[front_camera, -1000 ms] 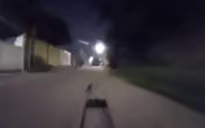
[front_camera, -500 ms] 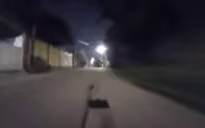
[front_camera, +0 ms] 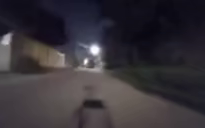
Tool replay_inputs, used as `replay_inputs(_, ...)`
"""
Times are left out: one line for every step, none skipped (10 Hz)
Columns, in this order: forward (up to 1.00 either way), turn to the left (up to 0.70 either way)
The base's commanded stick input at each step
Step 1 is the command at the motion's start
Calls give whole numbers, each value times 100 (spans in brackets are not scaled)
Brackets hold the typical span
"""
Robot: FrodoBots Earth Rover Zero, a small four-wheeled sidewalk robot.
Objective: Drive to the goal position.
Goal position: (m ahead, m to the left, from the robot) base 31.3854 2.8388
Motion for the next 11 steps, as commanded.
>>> replay_inputs(70, 0)
replay_inputs(70, 0)
replay_inputs(70, 0)
replay_inputs(70, 0)
replay_inputs(70, 0)
replay_inputs(70, 0)
replay_inputs(70, 0)
replay_inputs(70, 0)
replay_inputs(70, 0)
replay_inputs(70, 0)
replay_inputs(70, 0)
